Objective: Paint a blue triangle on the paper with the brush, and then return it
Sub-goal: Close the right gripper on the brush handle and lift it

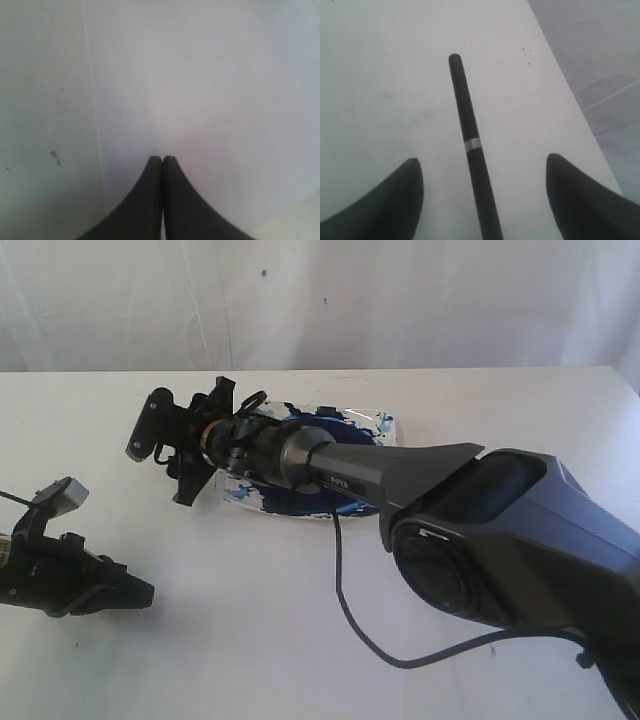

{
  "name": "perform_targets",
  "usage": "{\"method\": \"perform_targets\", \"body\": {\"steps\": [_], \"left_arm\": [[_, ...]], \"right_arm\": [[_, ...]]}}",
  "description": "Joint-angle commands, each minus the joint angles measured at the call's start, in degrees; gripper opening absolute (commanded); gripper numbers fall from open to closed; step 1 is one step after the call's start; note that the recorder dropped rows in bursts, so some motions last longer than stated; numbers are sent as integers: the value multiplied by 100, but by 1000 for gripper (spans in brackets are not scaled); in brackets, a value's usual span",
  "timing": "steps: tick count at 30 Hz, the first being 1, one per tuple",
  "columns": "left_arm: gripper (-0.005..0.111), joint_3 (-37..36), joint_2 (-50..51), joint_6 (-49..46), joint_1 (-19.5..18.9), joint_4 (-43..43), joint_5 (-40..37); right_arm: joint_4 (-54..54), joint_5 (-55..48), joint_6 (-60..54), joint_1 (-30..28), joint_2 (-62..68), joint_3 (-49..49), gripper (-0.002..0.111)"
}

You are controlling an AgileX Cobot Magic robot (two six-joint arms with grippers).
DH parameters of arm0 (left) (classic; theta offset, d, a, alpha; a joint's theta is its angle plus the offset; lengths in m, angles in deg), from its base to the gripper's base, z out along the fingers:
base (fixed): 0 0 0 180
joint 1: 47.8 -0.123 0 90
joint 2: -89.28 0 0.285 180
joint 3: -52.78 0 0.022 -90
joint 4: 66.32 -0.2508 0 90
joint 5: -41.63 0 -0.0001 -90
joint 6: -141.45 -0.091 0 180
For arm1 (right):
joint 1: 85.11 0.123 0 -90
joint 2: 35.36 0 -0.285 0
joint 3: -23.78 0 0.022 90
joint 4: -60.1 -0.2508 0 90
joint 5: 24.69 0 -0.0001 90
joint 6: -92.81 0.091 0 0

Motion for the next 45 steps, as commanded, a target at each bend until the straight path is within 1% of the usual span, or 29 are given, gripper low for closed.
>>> {"method": "perform_targets", "body": {"steps": [1, 4, 10, 18, 24, 34, 40, 45], "left_arm": [[0, -53, -20, -38, 8, 7, -12], [0, -53, -20, -38, 8, 7, -12], [0, -53, -20, -38, 8, 7, -12], [0, -53, -20, -38, 8, 7, -12], [0, -53, -20, -38, 8, 7, -12], [0, -53, -20, -38, 8, 7, -12], [0, -53, -20, -38, 8, 7, -12], [0, -53, -20, -38, 8, 7, -12]], "right_arm": [[20, -131, -44, -10, 76, -175, 63], [20, -142, -44, -10, 101, -187, 63], [20, -213, -44, -86, 173, -187, 52], [20, -225, -44, -135, 213, -286, 28], [20, -373, -44, -135, 213, -295, 15], [-2, -454, 299, -135, 201, -467, 6], [-2, -465, 779, -135, 201, -809, 7], [-14, -477, 897, -135, 181, -1004, 7]]}}
